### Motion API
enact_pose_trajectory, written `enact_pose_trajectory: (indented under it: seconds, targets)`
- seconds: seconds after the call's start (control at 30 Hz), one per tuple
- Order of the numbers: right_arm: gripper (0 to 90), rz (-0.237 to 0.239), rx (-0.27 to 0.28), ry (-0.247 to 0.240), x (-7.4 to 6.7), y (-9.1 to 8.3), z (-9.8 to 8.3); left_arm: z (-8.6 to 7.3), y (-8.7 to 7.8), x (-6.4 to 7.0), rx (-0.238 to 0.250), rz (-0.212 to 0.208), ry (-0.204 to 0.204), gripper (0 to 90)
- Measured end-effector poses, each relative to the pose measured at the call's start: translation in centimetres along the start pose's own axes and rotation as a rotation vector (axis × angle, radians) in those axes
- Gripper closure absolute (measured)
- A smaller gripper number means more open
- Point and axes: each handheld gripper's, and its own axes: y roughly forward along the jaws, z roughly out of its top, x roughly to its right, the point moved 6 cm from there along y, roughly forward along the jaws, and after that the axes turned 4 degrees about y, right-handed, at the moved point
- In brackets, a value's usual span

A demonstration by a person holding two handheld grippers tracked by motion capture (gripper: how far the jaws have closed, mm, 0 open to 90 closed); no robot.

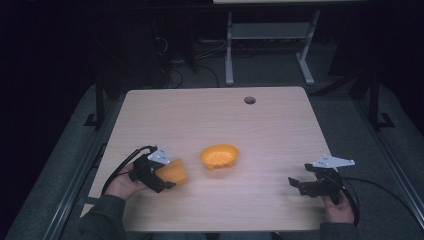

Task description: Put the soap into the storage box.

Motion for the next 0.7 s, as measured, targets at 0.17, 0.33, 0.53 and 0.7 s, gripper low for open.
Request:
enact_pose_trajectory:
  seconds: [0.17, 0.33, 0.53, 0.7]
  targets:
    - [13.9, 0.001, 0.005, 0.001, 0.0, 0.0, 0.0, 1.0, -0.2, -0.2, -0.006, 0.0, 0.022, 20.8]
    - [14.0, 0.002, 0.008, 0.002, 0.0, -0.1, 0.0, 1.7, -0.4, -0.4, -0.007, -0.002, 0.037, 20.8]
    - [14.0, 0.004, 0.013, 0.008, 0.1, -0.2, 0.1, 2.8, -0.7, -0.7, -0.008, 0.004, 0.056, 20.8]
    - [13.9, 0.007, 0.016, 0.009, 0.1, -0.2, 0.1, 3.7, -1.0, -0.9, -0.012, 0.006, 0.075, 20.8]
